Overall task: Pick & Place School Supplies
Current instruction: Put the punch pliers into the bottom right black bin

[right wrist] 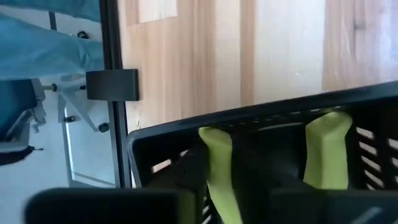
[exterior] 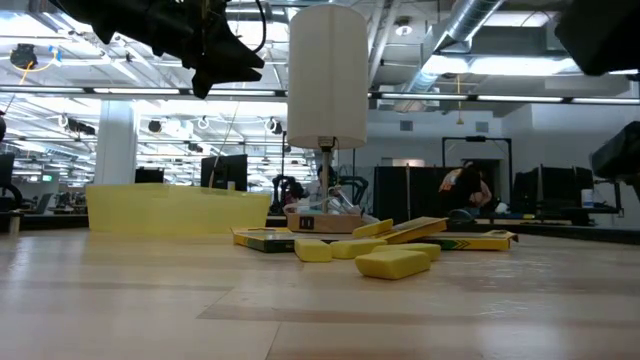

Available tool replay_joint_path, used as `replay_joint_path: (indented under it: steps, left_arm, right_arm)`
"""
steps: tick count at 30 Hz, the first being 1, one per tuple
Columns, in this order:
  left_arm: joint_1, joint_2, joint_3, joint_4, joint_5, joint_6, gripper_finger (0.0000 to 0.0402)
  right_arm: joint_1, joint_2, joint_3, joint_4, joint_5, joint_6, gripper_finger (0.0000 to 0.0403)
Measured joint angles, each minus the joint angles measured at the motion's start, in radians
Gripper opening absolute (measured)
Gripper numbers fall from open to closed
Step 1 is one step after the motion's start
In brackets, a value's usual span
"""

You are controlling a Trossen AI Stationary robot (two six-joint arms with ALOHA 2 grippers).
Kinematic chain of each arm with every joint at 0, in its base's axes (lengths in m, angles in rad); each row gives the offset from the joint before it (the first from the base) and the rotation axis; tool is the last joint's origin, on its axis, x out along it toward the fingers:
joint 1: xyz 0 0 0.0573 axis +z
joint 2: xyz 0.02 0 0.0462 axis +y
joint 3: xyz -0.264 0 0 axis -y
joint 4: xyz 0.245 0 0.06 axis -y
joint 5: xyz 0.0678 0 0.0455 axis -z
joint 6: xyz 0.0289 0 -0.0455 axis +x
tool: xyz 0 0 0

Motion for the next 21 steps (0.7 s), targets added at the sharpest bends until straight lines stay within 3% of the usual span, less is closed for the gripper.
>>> replay_joint_path:
  steps: [6, 10, 15, 21]
  left_arm:
    - [0.0, 0.0, 0.0, 0.0, 0.001, 0.0, 0.0117]
    - [0.0, 0.0, 0.0, 0.0, 0.005, 0.0, 0.0117]
    - [0.0, 0.0, 0.0, 0.002, 0.004, -0.001, 0.0117]
    - [0.0, 0.0, 0.0, 0.007, 0.003, -0.001, 0.0117]
  right_arm:
    - [-0.021, 0.002, -0.002, -0.002, -0.063, 0.047, 0.0162]
    - [-0.044, -0.008, -0.001, 0.004, -0.102, 0.049, 0.0204]
    - [-0.087, -0.062, 0.0, -0.016, -0.113, 0.028, 0.0225]
    - [-0.145, -0.17, -0.001, -0.123, -0.114, -0.011, 0.0219]
